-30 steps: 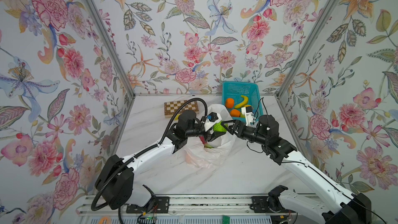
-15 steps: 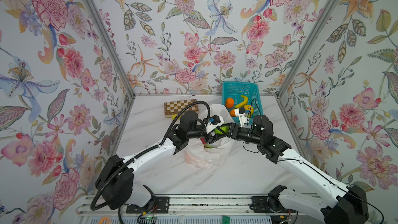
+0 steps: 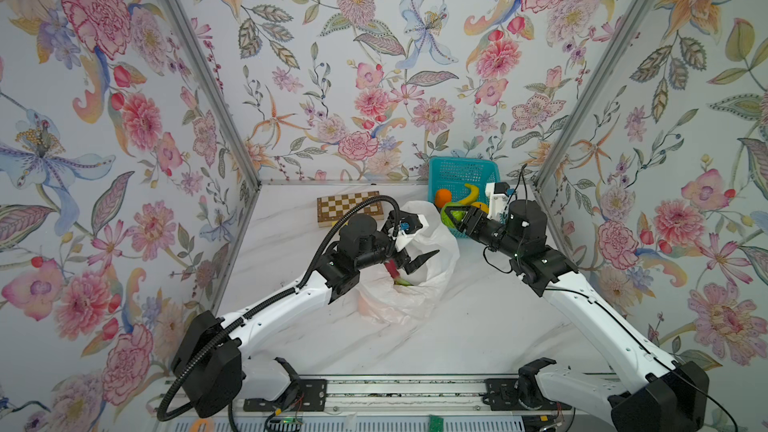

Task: Untie the knot of the plastic bag and take out the fruit
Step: 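Grasp the green fruit with the right gripper while the left gripper releases it, then carry the green fruit to the teal basket with the right gripper and release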

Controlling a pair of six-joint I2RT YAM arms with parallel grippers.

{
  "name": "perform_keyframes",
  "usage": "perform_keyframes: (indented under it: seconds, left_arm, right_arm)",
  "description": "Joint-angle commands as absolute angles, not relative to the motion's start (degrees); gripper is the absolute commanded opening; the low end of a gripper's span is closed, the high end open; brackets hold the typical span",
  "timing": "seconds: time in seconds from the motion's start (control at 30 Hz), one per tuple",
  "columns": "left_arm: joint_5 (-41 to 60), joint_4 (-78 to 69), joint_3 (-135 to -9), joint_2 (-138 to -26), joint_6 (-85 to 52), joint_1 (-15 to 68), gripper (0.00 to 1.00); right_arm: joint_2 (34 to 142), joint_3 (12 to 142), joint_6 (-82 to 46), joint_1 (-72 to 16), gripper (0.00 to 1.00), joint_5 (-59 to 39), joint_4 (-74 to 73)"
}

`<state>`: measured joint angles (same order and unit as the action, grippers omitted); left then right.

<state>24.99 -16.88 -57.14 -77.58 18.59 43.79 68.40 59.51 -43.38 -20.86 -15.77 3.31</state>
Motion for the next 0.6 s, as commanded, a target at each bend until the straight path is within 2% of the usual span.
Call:
perform_keyframes:
  seconds: [0.0,0.17,0.4,0.57]
  left_arm:
    - [22.19,-18.55,-59.69,-79.46,17.25,43.69,0.99]
    - [21.08,-13.87,-65.44,-82.24,11.18,42.96,0.99]
    - [16.58,-1.58,-75.07,-83.06,2.77,41.67,0.99]
    - [18.03,2.77,-79.89,-83.12,1.04,38.76,0.99]
  right_arm:
    - [73.96,65.51,-40.18,-18.01,0.49,-11.82,7.34]
    - [83.9,74.73,-39.05,-14.98,0.5,-6.1,13.21]
    - [100.87,92.17,-40.71,-12.07,0.5,-3.8,22.93]
    - [113.44,104.17,-40.22,-10.75,0.51,-0.96,26.55]
